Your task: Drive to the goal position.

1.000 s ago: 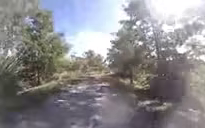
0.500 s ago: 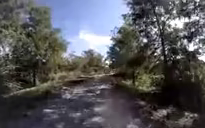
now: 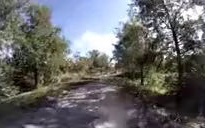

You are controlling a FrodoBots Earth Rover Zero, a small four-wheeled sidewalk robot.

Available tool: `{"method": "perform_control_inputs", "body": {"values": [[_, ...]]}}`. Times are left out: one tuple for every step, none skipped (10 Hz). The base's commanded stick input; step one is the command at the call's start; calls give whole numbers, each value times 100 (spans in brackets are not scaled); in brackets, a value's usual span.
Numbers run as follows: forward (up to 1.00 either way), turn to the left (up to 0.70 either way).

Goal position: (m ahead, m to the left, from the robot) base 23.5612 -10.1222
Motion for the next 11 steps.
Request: {"method": "perform_control_inputs", "body": {"values": [[85, 0], [85, 0], [85, 0], [85, 0], [85, 0], [85, 0], [85, 0], [85, 0], [85, 0], [85, 0], [85, 0]]}}
